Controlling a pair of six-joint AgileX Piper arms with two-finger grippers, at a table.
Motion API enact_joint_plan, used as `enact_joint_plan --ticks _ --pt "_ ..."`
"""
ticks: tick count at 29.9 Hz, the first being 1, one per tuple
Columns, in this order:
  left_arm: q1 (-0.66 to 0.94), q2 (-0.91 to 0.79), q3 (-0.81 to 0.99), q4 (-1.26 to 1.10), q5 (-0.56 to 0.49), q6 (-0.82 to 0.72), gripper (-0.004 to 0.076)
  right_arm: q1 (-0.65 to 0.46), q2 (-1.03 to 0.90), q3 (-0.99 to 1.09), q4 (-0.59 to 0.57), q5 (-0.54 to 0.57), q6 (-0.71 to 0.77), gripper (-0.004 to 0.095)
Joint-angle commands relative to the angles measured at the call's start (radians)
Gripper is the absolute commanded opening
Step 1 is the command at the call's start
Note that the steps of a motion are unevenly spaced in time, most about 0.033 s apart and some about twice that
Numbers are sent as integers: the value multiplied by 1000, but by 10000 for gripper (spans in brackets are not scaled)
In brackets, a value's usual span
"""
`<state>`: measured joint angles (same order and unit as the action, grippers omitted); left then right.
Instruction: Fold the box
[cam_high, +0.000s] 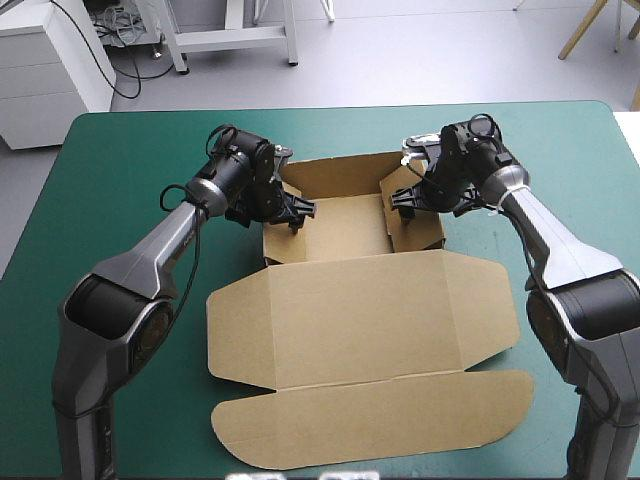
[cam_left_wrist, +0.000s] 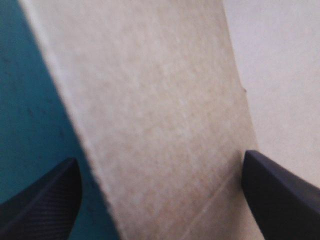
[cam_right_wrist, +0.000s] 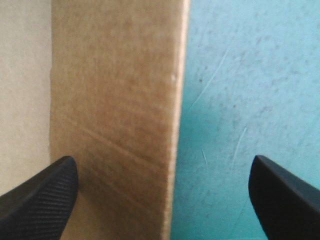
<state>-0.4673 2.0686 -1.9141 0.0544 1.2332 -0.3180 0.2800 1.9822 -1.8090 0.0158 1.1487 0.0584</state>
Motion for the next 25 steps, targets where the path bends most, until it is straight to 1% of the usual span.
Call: enact_joint_plan --ticks 1,4,7,9,11,12,14,17,18,19,22,25 --pt "-5 -66 -130 65 61 22 623 -8 -52 -117 -16 -8 -12 835" --pt "-5 -88 -233 71 61 30 623 -8 -56 -246 -16 56 -24 835" --pt "-5 -121 -338 69 61 57 622 -8 -87 -334 -23 56 -24 835" --pt "-5 -162 -386 67 61 81 617 -8 -127 -358 -25 56 -24 833" --pt "-5 -215 -399 67 63 102 587 -8 -178 -349 -47 56 -24 833" --pt "-5 -249 -399 65 63 116 545 -8 -204 -336 -59 56 -24 833" --pt "-5 -315 -399 60 63 148 410 -8 -251 -304 -72 56 -24 833" --pt "-5 -417 -387 60 63 174 67 -8 -322 -219 -76 56 -33 833" --pt "-5 -446 -377 60 63 183 -13 -8 -341 -190 -76 56 -36 833" --pt "-5 -483 -358 55 63 192 0 -8 -357 -169 -76 56 -38 833" --pt "-5 -591 -270 44 63 215 -10 -8 -370 -120 -74 56 -38 833" --pt "-5 -709 -154 43 63 221 -10 -8 -361 -82 -46 37 -38 833"
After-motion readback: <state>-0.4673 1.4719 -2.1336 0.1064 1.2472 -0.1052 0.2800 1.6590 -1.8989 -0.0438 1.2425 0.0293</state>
